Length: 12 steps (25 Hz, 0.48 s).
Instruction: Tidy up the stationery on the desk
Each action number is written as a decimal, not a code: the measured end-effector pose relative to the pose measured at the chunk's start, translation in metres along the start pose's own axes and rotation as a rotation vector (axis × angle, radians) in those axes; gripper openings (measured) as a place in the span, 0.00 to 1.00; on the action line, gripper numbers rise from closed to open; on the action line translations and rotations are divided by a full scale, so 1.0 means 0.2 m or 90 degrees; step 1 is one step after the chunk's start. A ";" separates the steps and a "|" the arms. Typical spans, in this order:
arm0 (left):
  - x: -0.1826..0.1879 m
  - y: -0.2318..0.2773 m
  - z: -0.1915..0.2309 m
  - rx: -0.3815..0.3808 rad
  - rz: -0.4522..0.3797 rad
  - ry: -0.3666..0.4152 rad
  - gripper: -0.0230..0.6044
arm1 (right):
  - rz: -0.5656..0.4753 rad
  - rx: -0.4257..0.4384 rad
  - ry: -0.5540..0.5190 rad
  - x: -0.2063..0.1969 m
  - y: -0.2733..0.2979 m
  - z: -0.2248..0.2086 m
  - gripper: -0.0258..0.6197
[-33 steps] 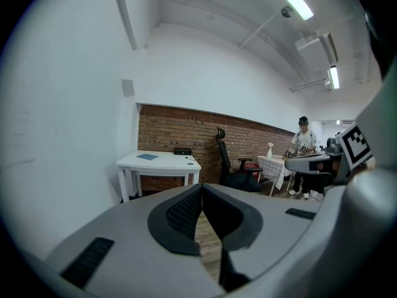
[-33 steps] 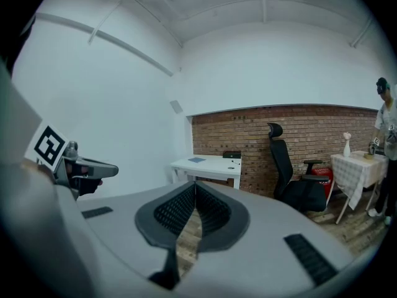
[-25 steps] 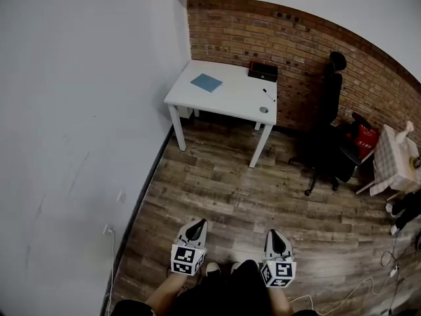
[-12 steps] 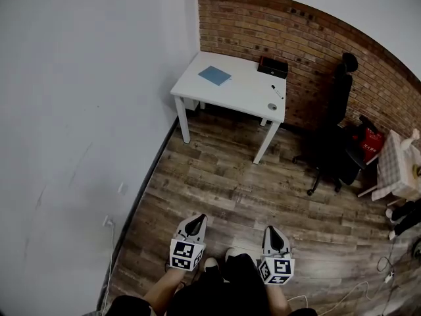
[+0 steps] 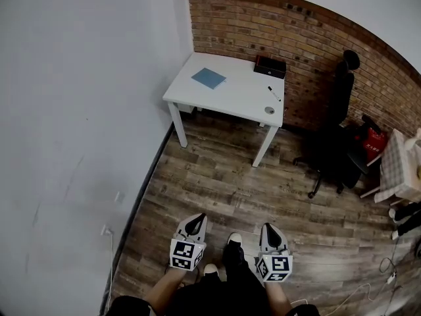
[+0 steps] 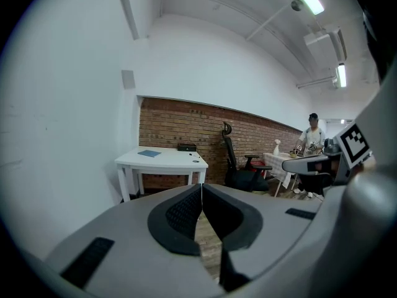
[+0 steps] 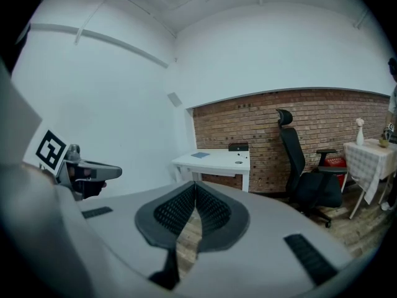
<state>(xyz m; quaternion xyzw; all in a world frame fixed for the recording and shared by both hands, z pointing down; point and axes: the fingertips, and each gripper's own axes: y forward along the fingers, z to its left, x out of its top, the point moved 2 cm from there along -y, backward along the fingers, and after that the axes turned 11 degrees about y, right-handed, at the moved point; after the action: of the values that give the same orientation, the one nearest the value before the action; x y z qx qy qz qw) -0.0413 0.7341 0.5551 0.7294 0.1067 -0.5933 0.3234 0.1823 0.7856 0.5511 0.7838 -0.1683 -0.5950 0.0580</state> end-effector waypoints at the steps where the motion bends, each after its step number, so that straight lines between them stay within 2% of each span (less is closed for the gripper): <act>1: 0.02 0.04 0.01 0.001 0.001 0.000 0.06 | -0.002 0.003 -0.002 0.03 0.04 -0.02 0.08; 12: 0.30 0.48 0.08 0.033 0.001 0.002 0.06 | -0.016 0.049 -0.008 0.36 0.47 -0.24 0.08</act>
<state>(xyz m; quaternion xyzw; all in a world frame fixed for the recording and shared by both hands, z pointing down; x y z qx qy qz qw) 0.0152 0.6371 0.5302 0.7386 0.0911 -0.5944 0.3047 0.2276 0.6681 0.5260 0.7838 -0.1814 -0.5937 0.0192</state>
